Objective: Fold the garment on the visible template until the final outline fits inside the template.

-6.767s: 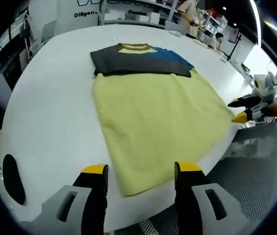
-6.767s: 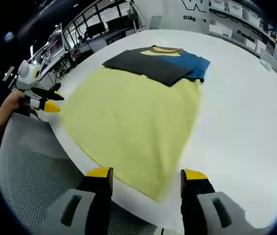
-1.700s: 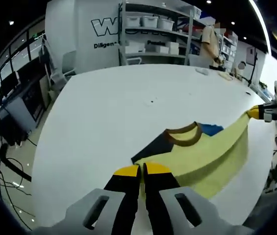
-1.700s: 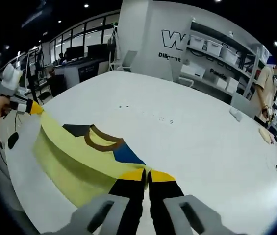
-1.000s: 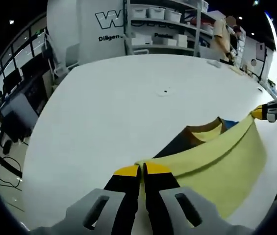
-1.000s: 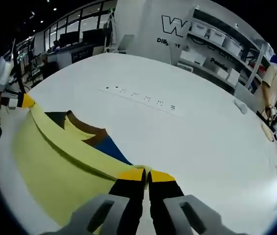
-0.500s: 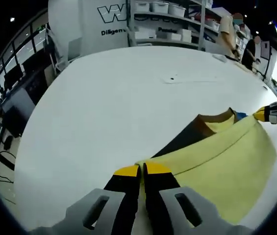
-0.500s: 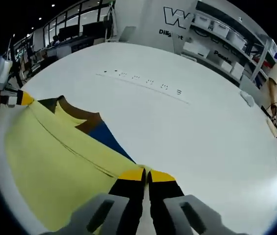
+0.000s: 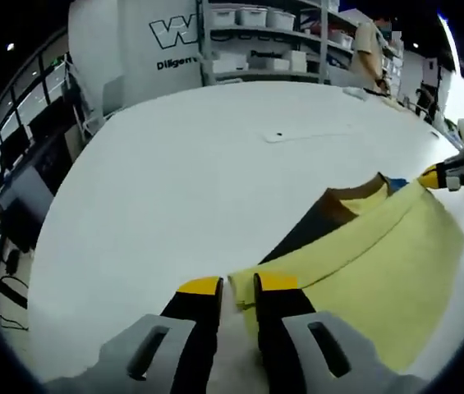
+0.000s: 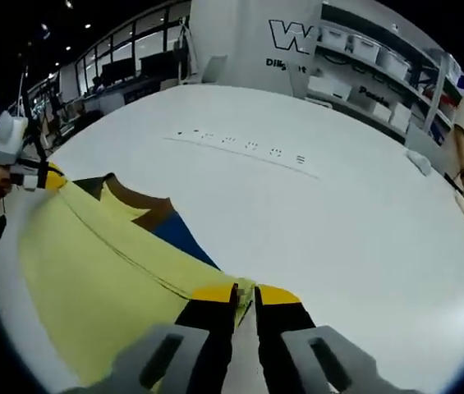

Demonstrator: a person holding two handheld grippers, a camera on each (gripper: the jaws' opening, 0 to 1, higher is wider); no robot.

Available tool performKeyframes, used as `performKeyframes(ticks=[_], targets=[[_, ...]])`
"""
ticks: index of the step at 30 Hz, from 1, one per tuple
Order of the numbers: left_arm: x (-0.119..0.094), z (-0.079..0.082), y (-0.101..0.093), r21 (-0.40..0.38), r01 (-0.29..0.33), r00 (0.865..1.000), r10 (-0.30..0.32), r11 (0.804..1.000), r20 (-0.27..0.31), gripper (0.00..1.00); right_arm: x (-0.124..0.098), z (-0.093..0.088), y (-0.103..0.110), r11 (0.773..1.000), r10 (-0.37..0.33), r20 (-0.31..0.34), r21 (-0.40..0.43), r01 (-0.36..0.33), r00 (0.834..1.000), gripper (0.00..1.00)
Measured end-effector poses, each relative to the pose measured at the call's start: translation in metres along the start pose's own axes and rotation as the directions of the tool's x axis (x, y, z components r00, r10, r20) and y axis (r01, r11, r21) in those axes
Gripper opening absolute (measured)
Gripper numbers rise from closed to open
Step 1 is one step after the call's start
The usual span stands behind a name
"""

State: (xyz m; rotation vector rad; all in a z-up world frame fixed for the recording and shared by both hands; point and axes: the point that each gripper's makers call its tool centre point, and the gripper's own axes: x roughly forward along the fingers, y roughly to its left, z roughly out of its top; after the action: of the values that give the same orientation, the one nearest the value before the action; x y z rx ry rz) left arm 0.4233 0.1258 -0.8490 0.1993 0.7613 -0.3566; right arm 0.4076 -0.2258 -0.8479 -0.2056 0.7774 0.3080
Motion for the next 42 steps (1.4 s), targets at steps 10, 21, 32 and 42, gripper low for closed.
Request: performKeyframes(ticks=[10, 21, 32, 42], targets=[[-0.015, -0.008, -0.006, 0.283, 0.12, 0.992, -0.127, 0.951, 0.005, 0.44, -0.017, -0.003, 0.012, 0.955, 0.112, 0.042, -0.28, -0.096, 0.993, 0.35], [-0.003, 0.002, -0.002, 0.503, 0.098, 0.991, -0.131, 0.858, 0.031, 0.4, -0.005, -0.005, 0.019, 0.862, 0.124, 0.034, -0.499, -0.091, 0.992, 0.3], [0.012, 0.008, 0.002, 0.191, 0.094, 0.993, -0.105, 0.977, 0.047, 0.19, 0.011, 0.005, 0.005, 0.981, 0.096, 0.084, -0.175, -0.08, 0.992, 0.17], [0.016, 0.01, 0.018, -0.179, 0.074, 0.997, -0.066, 0.981, 0.051, 0.25, 0.017, 0.001, -0.005, 0.975, 0.065, 0.098, 0.206, -0.084, 0.993, 0.21]])
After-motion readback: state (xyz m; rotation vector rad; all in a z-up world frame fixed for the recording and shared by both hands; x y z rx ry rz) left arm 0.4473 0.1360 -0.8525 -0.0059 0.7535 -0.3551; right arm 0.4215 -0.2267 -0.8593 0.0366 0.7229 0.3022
